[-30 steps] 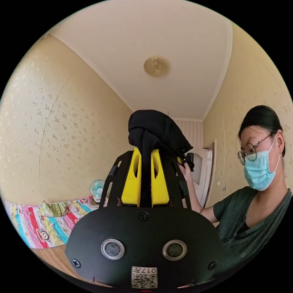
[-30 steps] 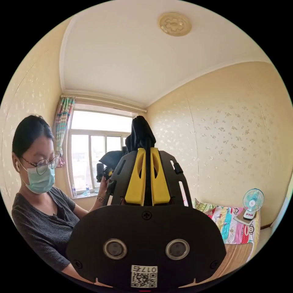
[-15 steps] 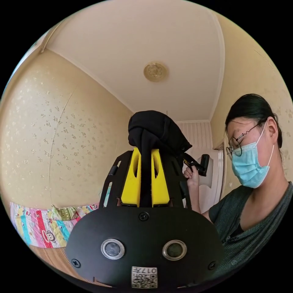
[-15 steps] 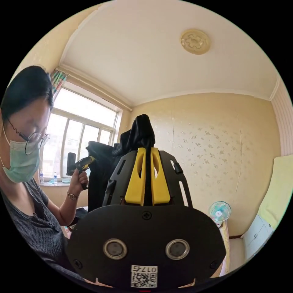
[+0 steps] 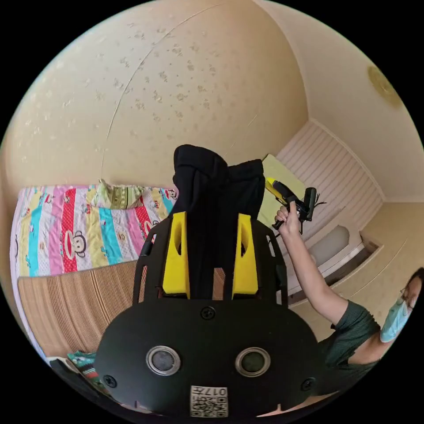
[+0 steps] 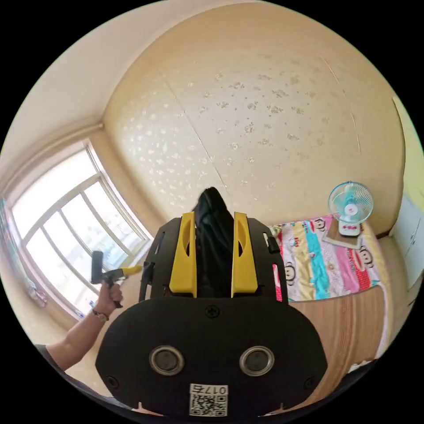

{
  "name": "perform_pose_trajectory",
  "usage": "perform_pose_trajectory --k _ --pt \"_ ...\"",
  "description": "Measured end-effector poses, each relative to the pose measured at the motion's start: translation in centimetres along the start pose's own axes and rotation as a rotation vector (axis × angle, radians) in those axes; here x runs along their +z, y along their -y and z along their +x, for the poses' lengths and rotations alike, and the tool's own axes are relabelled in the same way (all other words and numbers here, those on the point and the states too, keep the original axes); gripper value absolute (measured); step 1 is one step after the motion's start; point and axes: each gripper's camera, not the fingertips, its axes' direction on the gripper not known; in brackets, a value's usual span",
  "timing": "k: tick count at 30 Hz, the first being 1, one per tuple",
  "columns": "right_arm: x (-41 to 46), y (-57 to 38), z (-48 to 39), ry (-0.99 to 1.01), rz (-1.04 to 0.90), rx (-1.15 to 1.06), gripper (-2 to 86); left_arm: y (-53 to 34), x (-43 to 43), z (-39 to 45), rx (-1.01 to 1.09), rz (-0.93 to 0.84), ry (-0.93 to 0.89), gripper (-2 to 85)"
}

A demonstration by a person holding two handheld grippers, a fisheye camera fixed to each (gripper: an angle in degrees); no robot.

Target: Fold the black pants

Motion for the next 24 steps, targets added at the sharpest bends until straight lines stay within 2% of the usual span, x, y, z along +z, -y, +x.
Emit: perform_pose_trajectory --k 2,5,7,10,14,16,18,24 --pt "2.0 -1.5 5.0 0.127 0.024 0.04 11.2 -1.7 1.8 -7.4 -0.087 -0.034 -0.057 13.9" --pt "7.3 -7.1 13.8 0.058 -0.174 0.08 10.4 -8.0 5.3 -16.6 -0.206 -0.174 0.06 12.7" --pt "12.3 -14.2 21.5 -0.035 -0.466 0.144 9.2 -13.1 8.4 -22.9 -0.348 -0.326 0.107 12.7" --pt "16.7 -24.9 29.5 -0.026 -0.836 0.269 7.9 -22.3 12.9 -31.6 -0.604 -0.541 0.072 13.8" --pt "18.7 -36.0 34.7 0.097 -1.152 0.437 8.1 -30.9 16.1 -37.9 -0.794 -0.731 0.106 13.6" --pt "19.5 -41.1 35.9 0.13 -1.332 0.463 8.6 -32.7 17.2 -39.5 -0.821 -0.803 0.13 13.6" --pt "19.8 -43.8 36.7 0.139 -1.419 0.485 9.2 -33.5 18.3 -40.6 -0.811 -0.87 0.137 13.4" --pt "21.6 -49.0 39.6 0.181 -1.635 0.48 11.9 -32.1 21.9 -42.0 -0.558 -1.084 0.263 10.3"
